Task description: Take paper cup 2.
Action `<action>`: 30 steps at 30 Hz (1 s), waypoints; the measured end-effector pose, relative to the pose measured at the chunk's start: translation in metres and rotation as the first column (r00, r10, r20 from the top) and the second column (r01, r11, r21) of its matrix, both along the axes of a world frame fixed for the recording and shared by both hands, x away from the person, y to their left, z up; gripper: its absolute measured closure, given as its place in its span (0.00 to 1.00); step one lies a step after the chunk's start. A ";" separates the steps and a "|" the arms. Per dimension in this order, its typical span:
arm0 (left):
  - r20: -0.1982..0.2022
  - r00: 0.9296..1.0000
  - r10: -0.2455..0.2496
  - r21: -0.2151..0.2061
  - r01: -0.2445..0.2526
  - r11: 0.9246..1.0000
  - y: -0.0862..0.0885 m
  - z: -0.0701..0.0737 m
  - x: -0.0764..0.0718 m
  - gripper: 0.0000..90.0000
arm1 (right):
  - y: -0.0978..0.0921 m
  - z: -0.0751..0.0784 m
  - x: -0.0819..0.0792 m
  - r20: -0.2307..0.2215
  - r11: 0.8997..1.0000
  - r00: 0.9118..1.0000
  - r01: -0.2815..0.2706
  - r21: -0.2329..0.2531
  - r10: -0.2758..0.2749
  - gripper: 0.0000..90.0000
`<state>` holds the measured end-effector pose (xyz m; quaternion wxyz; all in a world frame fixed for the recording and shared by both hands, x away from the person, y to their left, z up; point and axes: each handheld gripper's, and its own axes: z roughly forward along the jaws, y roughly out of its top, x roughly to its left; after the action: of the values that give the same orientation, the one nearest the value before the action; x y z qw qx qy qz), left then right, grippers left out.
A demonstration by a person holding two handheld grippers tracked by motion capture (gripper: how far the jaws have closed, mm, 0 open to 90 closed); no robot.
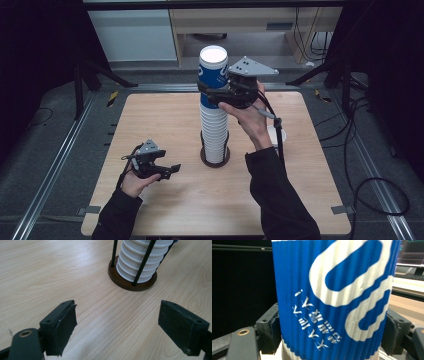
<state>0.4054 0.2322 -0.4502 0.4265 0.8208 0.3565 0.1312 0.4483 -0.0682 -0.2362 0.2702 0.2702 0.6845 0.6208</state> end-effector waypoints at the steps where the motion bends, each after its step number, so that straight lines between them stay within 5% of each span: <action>1: 0.000 1.000 0.000 0.000 0.000 1.000 0.000 0.000 0.000 0.16 | 0.000 0.001 0.000 0.003 1.000 1.000 0.002 0.000 -0.002 0.23; 12: 0.001 1.000 -0.004 0.003 0.004 1.000 -0.001 0.000 0.000 0.16 | -0.009 0.019 -0.013 0.057 1.000 0.998 0.009 0.009 -0.009 0.23; 20: 0.003 1.000 -0.004 0.006 0.004 1.000 -0.001 0.001 -0.001 0.17 | -0.033 0.029 -0.028 0.091 0.999 0.995 0.039 0.007 -0.040 0.23; 30: 0.011 1.000 0.017 0.025 -0.017 1.000 -0.003 0.002 -0.002 0.25 | -0.074 0.004 -0.043 0.055 0.996 0.995 0.084 -0.030 -0.082 0.23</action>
<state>0.4036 0.2296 -0.4484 0.4169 0.8223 0.3595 0.1438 0.4051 -0.1418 -0.2327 0.3184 0.2771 0.6752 0.6050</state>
